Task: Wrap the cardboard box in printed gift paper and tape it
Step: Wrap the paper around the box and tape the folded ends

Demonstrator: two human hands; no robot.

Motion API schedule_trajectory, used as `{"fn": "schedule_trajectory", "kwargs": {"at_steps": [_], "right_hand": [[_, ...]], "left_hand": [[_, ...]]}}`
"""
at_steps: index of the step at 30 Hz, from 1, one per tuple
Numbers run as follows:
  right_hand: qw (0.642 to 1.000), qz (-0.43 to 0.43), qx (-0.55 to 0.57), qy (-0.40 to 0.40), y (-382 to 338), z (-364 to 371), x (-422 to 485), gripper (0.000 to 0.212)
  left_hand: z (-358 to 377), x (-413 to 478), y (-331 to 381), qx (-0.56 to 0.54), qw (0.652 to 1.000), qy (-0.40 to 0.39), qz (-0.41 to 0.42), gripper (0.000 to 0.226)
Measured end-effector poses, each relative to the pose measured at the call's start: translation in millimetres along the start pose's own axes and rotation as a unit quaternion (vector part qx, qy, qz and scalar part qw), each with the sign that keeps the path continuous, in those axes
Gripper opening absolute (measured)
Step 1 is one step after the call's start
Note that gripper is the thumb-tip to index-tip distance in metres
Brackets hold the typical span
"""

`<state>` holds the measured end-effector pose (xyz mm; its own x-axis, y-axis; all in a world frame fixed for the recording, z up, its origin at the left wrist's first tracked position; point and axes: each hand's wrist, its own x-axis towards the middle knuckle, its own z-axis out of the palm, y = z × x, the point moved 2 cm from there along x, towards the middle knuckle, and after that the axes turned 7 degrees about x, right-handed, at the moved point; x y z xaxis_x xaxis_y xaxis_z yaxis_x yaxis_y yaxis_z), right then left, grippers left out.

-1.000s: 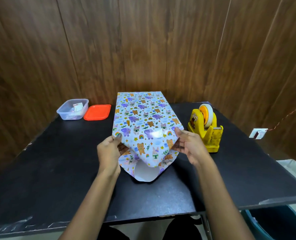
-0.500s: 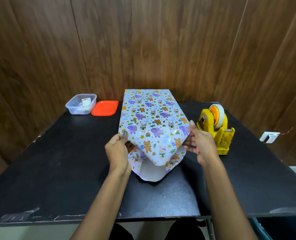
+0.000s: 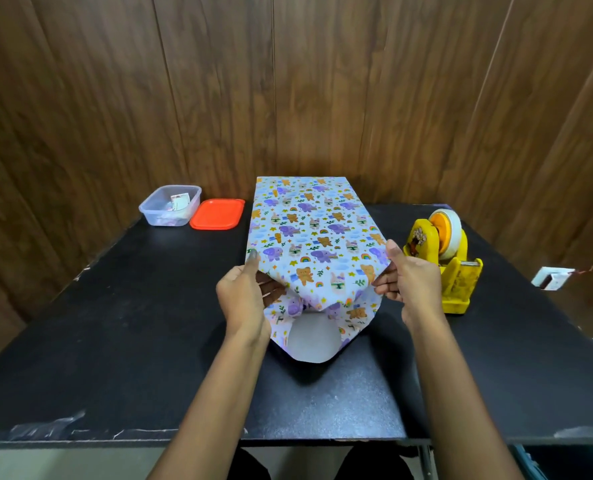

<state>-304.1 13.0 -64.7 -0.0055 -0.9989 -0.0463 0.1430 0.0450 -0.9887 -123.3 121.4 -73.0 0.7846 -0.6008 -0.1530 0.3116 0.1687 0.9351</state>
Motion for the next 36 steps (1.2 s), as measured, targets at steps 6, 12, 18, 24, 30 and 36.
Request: {"fn": "schedule_trajectory", "kwargs": {"at_steps": [6, 12, 18, 24, 30, 36], "right_hand": [[0.997, 0.000, 0.072, -0.001, 3, 3, 5, 0.030], [0.992, 0.045, 0.100, -0.056, 6, 4, -2, 0.024], [0.982, 0.072, 0.101, -0.145, 13, 2, -4, 0.004], [0.986, 0.035, 0.040, -0.160, 22, 3, -3, 0.009], [0.988, 0.022, 0.050, -0.145, 36, 8, -5, 0.008], [0.992, 0.020, 0.034, -0.123, 47, 13, -4, 0.012]], "left_hand": [[-1, 13, 6, 0.029, 0.999, 0.030, 0.000, 0.023], [1, 8, 0, 0.035, 0.999, -0.032, 0.007, 0.018], [-2, 9, -13, 0.048, 0.995, -0.066, 0.064, 0.019], [-1, 6, -27, 0.064, 0.989, -0.084, 0.106, 0.019], [3, 8, -33, 0.106, 0.984, -0.054, 0.132, 0.023], [7, 13, -51, 0.158, 0.981, -0.042, 0.106, 0.030]]}}
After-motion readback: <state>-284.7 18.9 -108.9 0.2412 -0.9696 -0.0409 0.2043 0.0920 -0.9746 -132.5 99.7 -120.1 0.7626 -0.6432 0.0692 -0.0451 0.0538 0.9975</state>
